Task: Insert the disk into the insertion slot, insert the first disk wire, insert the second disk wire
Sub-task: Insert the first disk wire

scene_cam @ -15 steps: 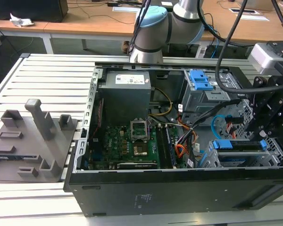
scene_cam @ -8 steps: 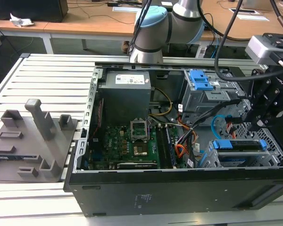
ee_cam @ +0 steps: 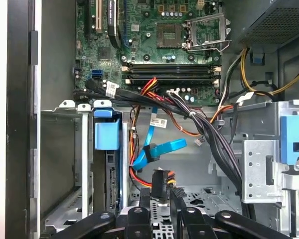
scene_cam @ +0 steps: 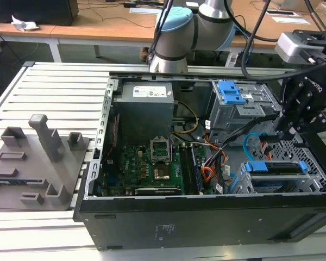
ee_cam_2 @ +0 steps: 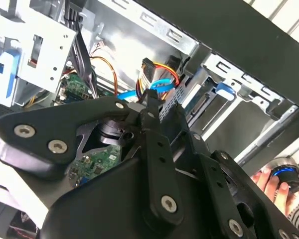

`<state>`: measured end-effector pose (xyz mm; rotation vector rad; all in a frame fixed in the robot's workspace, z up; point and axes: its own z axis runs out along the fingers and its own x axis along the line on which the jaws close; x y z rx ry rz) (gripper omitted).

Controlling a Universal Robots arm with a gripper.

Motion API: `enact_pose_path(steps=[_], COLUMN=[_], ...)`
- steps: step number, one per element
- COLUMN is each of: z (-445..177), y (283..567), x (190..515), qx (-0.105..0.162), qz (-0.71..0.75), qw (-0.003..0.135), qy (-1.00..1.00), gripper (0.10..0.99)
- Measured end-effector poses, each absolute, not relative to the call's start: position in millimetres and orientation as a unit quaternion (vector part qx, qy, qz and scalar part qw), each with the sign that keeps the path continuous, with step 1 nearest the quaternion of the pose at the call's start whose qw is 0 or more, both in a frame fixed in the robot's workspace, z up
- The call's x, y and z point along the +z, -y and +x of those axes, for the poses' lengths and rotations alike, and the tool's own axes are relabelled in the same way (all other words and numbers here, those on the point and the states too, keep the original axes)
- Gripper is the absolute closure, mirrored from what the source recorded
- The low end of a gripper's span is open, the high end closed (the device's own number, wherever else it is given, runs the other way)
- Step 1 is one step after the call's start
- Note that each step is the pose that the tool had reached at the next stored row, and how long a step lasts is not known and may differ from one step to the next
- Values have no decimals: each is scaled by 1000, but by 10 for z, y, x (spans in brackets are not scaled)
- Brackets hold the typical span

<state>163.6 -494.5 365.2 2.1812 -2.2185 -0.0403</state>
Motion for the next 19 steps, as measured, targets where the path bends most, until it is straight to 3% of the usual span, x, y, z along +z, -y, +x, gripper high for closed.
enact_pose_path(steps=[12,15,19], z=[1539,1539,1539], y=[4929,4929,4929], x=[3513,3511,3509], qx=[-7,-7,-7], qz=[701,701,701], qw=[21,21,21], qy=[713,713,713], gripper=[784,910,910])
